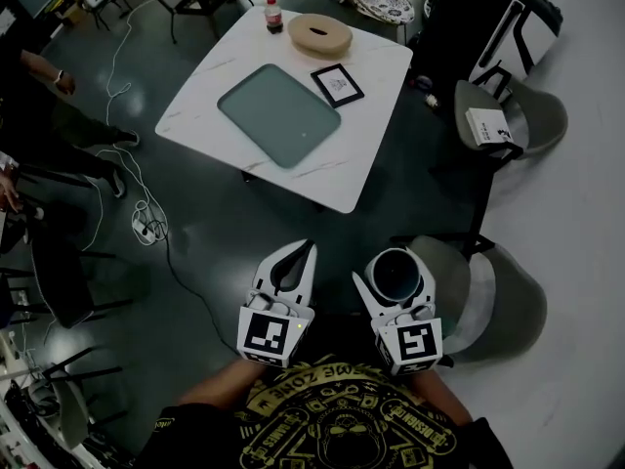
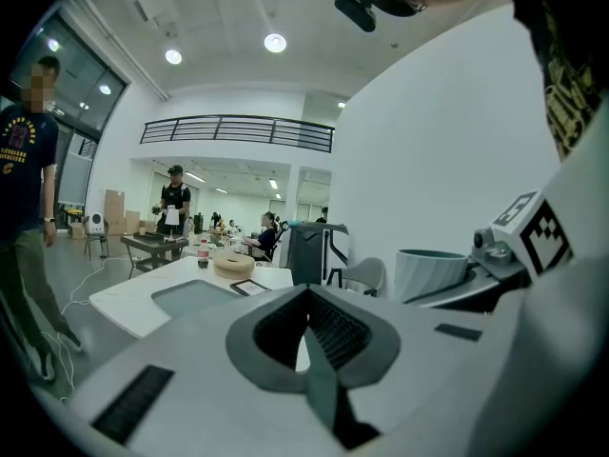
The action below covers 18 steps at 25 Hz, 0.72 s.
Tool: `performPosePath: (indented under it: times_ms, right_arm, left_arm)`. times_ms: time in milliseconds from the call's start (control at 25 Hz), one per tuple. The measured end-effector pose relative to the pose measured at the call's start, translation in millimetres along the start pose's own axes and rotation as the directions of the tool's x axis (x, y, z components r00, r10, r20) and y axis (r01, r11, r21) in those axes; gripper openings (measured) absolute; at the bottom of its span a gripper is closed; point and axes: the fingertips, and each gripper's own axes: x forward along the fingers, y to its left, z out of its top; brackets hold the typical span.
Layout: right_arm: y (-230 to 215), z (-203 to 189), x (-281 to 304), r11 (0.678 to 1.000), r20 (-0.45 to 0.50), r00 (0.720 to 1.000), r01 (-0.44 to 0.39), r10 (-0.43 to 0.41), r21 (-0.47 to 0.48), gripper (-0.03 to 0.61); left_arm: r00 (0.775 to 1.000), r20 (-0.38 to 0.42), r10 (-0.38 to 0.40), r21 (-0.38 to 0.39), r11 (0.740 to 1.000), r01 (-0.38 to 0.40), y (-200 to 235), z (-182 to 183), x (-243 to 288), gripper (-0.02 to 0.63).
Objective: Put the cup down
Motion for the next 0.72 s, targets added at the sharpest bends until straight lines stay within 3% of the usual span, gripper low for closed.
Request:
performPosePath:
  times_ms: [280, 720]
  right_arm:
    - [25, 21, 31, 1.000, -0.001, 1.000, 0.008, -0.008, -0.007, 0.379]
    - [52, 35, 56, 0.998, 0.012, 0.998, -0.062, 0.062, -0.034, 0.379]
  left_arm:
    - [0.999, 0.017, 0.031, 0.001, 1.000, -0.031, 40, 6, -14, 0.011]
    - [0.994, 0.033, 0.107, -0.007, 0.994, -0.106, 71, 10, -33, 0.011]
